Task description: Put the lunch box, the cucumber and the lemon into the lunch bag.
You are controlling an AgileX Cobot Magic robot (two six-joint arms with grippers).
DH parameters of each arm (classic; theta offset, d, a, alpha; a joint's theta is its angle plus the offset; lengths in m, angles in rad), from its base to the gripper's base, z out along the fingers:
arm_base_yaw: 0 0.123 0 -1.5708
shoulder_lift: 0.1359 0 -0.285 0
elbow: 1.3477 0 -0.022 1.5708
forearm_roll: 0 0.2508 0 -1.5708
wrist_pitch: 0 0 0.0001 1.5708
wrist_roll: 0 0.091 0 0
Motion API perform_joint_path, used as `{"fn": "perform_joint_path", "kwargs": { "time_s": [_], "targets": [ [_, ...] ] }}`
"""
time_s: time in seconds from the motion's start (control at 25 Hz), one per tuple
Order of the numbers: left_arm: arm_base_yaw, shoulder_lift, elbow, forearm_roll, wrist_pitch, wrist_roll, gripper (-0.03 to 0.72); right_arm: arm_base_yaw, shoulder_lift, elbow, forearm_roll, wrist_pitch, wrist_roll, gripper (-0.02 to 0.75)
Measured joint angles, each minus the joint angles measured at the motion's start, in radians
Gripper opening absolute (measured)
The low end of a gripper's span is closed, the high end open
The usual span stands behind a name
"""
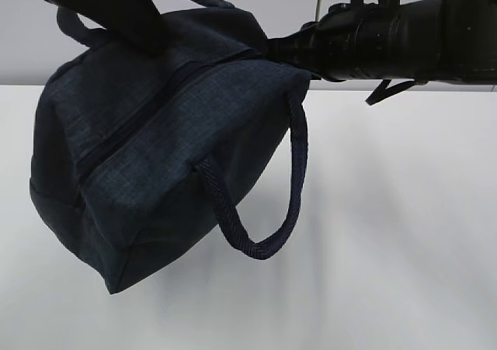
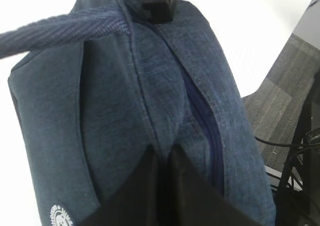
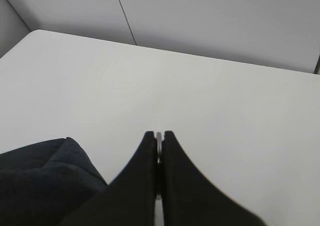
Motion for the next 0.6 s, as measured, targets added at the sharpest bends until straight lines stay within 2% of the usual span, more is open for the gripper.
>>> {"fn": "perform_joint_path", "kwargs": {
  "time_s": [0.16, 0.44, 0.6],
  "targets": [
    [0.0, 0.001, 0.0, 0.008, 0.002, 0.0, -0.006, 0.0, 0.0, 0.0, -0.001, 0.002, -0.004, 0.038],
    [0.0, -0.008, 0.0, 0.012, 0.01, 0.0, -0.006, -0.006, 0.0, 0.0, -0.001, -0.008, -0.007, 0.301],
    [0.0, -0.008, 0.0, 0.023, 0.01, -0.012, -0.006, -0.006, -0.016, 0.0, -0.003, -0.008, -0.009, 0.361]
  ]
}}
